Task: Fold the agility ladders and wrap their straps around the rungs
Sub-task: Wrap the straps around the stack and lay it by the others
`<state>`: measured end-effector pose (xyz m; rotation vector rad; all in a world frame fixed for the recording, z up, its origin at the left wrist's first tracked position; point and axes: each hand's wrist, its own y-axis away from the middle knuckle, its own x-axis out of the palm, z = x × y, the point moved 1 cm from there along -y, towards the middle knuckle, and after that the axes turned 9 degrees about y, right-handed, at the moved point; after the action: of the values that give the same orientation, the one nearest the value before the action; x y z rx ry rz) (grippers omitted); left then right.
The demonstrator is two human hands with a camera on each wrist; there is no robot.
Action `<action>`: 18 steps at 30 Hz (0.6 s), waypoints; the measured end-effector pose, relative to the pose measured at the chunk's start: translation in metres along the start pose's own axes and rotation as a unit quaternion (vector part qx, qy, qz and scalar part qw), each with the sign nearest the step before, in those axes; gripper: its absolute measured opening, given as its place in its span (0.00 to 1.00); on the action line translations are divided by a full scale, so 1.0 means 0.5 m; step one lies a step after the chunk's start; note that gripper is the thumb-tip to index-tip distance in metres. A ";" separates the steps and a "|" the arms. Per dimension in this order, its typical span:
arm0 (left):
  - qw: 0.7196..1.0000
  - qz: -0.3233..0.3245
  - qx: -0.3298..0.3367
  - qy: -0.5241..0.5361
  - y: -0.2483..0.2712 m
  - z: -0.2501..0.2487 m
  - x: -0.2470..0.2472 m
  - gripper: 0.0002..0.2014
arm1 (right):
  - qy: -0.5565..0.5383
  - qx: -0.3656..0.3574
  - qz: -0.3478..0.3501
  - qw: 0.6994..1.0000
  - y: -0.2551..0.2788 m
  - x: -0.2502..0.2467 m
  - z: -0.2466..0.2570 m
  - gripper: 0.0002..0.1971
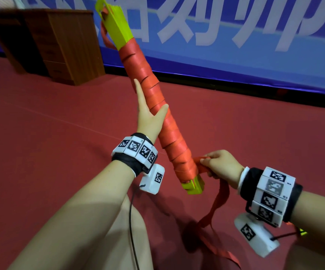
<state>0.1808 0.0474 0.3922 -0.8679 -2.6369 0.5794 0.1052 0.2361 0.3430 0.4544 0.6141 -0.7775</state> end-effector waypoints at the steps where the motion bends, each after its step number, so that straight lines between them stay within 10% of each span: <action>1: 1.000 -0.016 -0.003 0.001 0.001 0.003 0.005 0.48 | 0.004 -0.015 -0.025 1.000 0.001 -0.001 0.004 0.13; 4: 0.996 -0.083 -0.014 0.007 0.004 0.010 0.020 0.47 | 0.042 -0.103 -0.076 0.991 0.016 0.004 0.023 0.09; 8: 0.986 -0.150 -0.058 0.053 0.007 0.020 0.029 0.49 | 0.184 -0.153 -0.050 0.970 0.027 0.018 0.029 0.36; 10: 0.980 -0.153 -0.093 0.082 0.009 0.022 0.033 0.48 | 0.219 -0.167 -0.057 0.960 0.023 0.010 0.028 0.32; 18: 0.976 -0.055 -0.080 0.193 -0.025 -0.017 -0.006 0.47 | -0.164 -0.194 0.132 0.958 0.014 -0.031 0.045 0.19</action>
<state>0.1802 0.0390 0.4050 -0.7801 -2.3765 0.1496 0.1095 0.2352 0.3708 0.0395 0.3700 -0.4463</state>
